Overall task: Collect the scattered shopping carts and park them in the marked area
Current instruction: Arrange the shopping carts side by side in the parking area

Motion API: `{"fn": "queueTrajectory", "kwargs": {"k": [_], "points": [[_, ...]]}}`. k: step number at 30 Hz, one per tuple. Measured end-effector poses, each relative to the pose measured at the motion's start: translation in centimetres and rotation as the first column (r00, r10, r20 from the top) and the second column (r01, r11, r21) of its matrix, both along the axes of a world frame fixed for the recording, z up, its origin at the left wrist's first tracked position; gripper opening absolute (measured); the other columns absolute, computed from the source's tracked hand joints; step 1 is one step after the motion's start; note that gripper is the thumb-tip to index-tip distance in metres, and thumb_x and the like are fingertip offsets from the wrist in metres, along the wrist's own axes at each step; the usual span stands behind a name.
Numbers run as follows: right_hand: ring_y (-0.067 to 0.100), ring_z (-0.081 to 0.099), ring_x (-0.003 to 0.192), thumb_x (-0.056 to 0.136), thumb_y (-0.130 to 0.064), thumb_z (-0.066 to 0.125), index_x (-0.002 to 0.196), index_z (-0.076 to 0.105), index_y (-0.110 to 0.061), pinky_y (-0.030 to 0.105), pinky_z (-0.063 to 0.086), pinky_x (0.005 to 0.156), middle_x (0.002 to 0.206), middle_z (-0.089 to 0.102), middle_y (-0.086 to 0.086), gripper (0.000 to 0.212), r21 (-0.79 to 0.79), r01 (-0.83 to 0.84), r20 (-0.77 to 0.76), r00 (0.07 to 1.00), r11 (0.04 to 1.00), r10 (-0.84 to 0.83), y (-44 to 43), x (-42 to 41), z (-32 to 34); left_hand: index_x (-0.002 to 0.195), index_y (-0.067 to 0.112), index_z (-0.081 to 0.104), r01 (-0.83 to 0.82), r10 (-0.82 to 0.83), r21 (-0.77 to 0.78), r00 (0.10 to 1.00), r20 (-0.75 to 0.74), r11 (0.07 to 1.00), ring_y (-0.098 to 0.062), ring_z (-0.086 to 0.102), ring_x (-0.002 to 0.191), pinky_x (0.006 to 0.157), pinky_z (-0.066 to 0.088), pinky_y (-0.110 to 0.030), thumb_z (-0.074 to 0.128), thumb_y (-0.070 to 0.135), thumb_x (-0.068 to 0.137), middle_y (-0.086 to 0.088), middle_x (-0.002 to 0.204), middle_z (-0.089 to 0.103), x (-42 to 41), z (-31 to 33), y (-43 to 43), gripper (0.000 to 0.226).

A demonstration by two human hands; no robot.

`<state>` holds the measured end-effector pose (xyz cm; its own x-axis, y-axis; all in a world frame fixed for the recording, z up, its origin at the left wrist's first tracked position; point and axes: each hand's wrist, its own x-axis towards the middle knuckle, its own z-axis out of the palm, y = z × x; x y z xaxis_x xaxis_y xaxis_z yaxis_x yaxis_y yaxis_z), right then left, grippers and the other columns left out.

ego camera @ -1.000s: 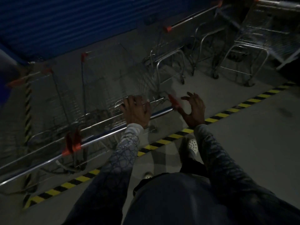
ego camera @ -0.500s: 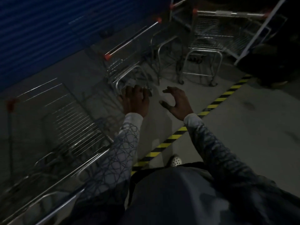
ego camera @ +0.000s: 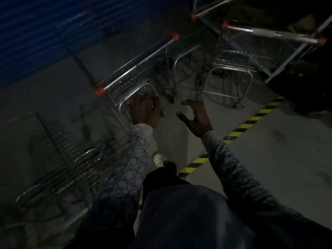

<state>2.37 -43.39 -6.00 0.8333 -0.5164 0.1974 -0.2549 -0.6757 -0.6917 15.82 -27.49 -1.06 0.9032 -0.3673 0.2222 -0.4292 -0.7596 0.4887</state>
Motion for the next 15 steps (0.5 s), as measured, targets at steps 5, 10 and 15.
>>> {"fn": "queueTrajectory", "kwargs": {"k": [5, 10, 15], "points": [[0.031, 0.056, 0.111, 0.093, -0.046, 0.064, 0.121, 0.065, -0.01, 0.032, 0.036, 0.096, 0.119, 0.065, 0.013, 0.045, -0.124, -0.076, -0.016, 0.997, 0.989, 0.075, -4.1, 10.3, 1.2, 0.09, 0.019, 0.069, -0.132, 0.134, -0.076, 0.991, 0.029, 0.988, -0.034, 0.057, 0.107, 0.098, 0.039, -0.044, 0.045, 0.044, 0.082, -0.011, 0.101, 0.066, 10.9, -0.6, -3.5, 0.035], [0.034, 0.057, 0.106, 0.094, -0.047, 0.058, 0.119, 0.065, -0.001, 0.038, 0.041, 0.091, 0.113, 0.066, 0.02, 0.053, -0.277, -0.071, 0.067, 0.993, 0.958, 0.093, -5.8, 20.8, 2.6, 0.099, 0.014, 0.066, -0.278, 0.278, 0.009, 0.96, -0.033, 0.96, -0.038, 0.055, 0.107, 0.091, 0.037, -0.046, 0.052, 0.031, 0.08, -0.018, 0.106, 0.062, 19.1, -1.7, -2.6, 0.029], [0.038, 0.046, 0.131, 0.094, -0.055, 0.051, 0.139, 0.054, -0.012, 0.05, 0.038, 0.106, 0.144, 0.049, 0.018, 0.062, -0.348, -0.165, -0.157, 0.981, 0.923, 0.116, -8.2, 29.2, -0.1, 0.126, 0.01, 0.059, -0.332, 0.38, 0.369, 0.923, -0.064, 0.868, -0.036, 0.06, 0.104, 0.078, 0.048, -0.044, 0.04, 0.046, 0.09, -0.017, 0.114, 0.064, 21.9, -3.7, -3.0, 0.054]]}}
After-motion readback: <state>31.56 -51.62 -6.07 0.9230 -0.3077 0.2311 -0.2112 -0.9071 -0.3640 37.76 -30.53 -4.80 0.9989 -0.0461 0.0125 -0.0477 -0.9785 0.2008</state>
